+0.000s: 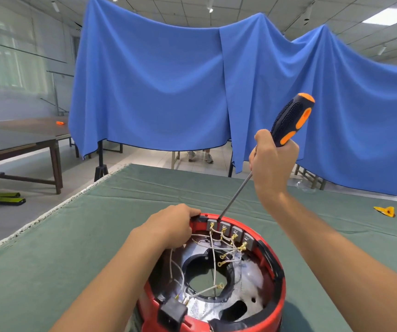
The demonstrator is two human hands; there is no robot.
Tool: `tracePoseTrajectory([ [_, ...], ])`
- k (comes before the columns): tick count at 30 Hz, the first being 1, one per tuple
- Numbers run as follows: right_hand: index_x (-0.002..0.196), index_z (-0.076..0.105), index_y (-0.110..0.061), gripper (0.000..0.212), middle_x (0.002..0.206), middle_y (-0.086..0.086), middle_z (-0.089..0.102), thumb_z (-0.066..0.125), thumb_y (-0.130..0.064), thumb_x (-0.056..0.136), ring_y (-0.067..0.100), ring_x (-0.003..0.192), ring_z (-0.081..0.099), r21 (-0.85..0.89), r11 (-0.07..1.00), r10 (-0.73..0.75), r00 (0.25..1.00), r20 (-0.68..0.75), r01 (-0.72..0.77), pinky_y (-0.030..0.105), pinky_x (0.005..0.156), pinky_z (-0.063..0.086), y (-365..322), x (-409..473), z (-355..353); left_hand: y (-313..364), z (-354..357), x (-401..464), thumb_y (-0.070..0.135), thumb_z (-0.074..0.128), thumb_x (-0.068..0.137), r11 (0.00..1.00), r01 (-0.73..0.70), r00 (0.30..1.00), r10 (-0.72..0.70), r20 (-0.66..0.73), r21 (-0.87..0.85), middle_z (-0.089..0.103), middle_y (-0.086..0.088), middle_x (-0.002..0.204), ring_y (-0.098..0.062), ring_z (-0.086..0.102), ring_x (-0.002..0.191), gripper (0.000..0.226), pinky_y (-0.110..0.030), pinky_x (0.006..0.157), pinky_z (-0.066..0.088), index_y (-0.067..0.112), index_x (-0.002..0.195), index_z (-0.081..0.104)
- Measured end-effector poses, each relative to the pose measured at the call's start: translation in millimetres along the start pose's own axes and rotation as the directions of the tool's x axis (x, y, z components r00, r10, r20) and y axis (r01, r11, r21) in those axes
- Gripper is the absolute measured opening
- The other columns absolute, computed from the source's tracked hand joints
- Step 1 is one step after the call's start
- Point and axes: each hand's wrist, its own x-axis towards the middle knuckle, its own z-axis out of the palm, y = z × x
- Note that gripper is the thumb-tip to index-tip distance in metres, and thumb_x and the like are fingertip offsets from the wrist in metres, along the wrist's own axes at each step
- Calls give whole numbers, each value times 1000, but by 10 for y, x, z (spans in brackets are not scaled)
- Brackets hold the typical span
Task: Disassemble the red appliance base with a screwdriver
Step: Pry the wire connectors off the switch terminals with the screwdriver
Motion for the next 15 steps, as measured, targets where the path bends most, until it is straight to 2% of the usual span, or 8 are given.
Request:
tracePoseTrajectory([
  [3,57,22,-18,32,50,0,19,51,-14,70,23,51,21,-9,1000,4,1000,4,-4,32,45,21,6,-29,30,183,101,25,8,44,85,989,71,989,-53,-136,133,61,-6,119,-29,56,108,39,-33,79,42,22,119,57],
  [5,57,21,-18,32,49,-2,19,51,-13,70,24,52,21,-10,1000,2,1000,4,-2,34,46,21,16,-50,37,241,220,10,11,45,87,986,95,969,-60,-238,137,61,-5,114,-29,55,106,27,-35,76,37,19,111,53],
  [10,55,24,-17,31,46,-4,22,52,-15,69,24,51,24,-17,1000,2,1000,-4,-2,33,45,24,9,-85,52,84,233,8,23,40,92,1000,28,960,-29,-277,-10,58,4,127,-22,51,117,35,-35,91,41,31,124,53],
  [15,56,24,-18,31,49,-2,22,52,-14,69,27,53,24,-39,999,-19,1000,5,19,40,45,28,6,-102,71,82,231,-17,30,37,97,999,20,947,-32,-319,-40,65,4,118,-22,56,111,31,-35,88,44,30,115,62],
])
